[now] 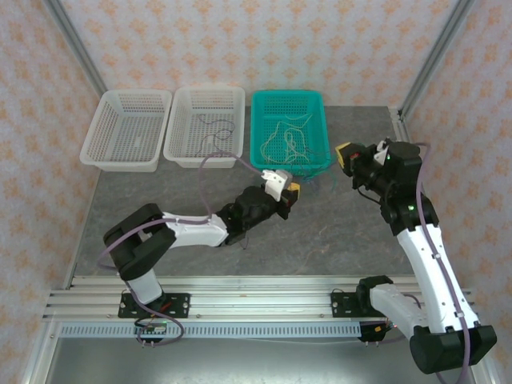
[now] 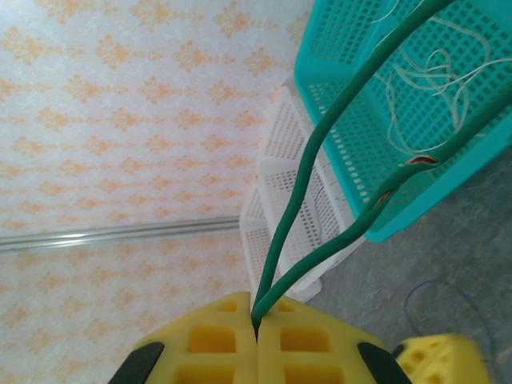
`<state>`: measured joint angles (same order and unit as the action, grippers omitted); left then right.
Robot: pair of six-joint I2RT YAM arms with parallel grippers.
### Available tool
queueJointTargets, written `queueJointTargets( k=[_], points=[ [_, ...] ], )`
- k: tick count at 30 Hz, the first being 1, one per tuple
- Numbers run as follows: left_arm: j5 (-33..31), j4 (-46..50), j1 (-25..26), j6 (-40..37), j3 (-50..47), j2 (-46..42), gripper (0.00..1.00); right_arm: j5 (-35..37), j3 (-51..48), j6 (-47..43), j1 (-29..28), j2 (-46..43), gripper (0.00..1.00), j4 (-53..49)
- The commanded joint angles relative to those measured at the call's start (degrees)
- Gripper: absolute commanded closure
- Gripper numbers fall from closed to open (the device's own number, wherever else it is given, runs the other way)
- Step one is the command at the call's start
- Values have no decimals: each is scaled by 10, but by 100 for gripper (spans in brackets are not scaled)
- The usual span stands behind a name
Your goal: Untangle the cables
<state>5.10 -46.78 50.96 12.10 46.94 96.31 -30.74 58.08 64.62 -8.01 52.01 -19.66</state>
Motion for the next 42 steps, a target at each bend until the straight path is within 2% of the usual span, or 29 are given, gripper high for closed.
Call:
queueJointTargets(
  k=[1, 4, 7, 10, 14, 22, 26, 31, 35, 37, 39, 42],
  points=[
    [-19, -29, -23, 55, -38, -62, 100, 63, 7, -47, -1, -5, 100, -43],
    [-29, -6, -48, 102, -67, -120, 100, 120, -13, -79, 5, -3, 100, -64],
    [-60, 35, -61, 114, -84, -185, 100, 161, -51, -102, 13, -2, 100, -58],
    [-71, 77, -77, 127, -85, -234, 100, 178, -98, -115, 20, 6, 100, -38],
    [-57, 77, -104, 175, -94, -275, 100, 196, -156, -131, 33, 24, 100, -12],
    [-95, 153, -141, 209, -114, -388, 100, 229, -245, -101, 126, 72, 100, -19],
    [-110, 200, -159, 209, -123, -439, 100, 228, -263, -94, 154, 98, 100, -20],
    [-125, 221, -178, 215, -145, -491, 100, 270, -264, -99, 175, 108, 99, -39],
    [-125, 256, -191, 215, -143, -508, 100, 292, -265, -109, 199, 108, 99, -50],
    [-129, 267, -193, 217, -147, -510, 100, 303, -264, -110, 202, 107, 96, -56],
    [-130, 265, -194, 220, -154, -511, 100, 303, -267, -109, 203, 104, 94, -54],
    [-93, 247, -194, 208, -154, -496, 100, 222, -290, -141, 202, 99, 97, 19]
  ],
)
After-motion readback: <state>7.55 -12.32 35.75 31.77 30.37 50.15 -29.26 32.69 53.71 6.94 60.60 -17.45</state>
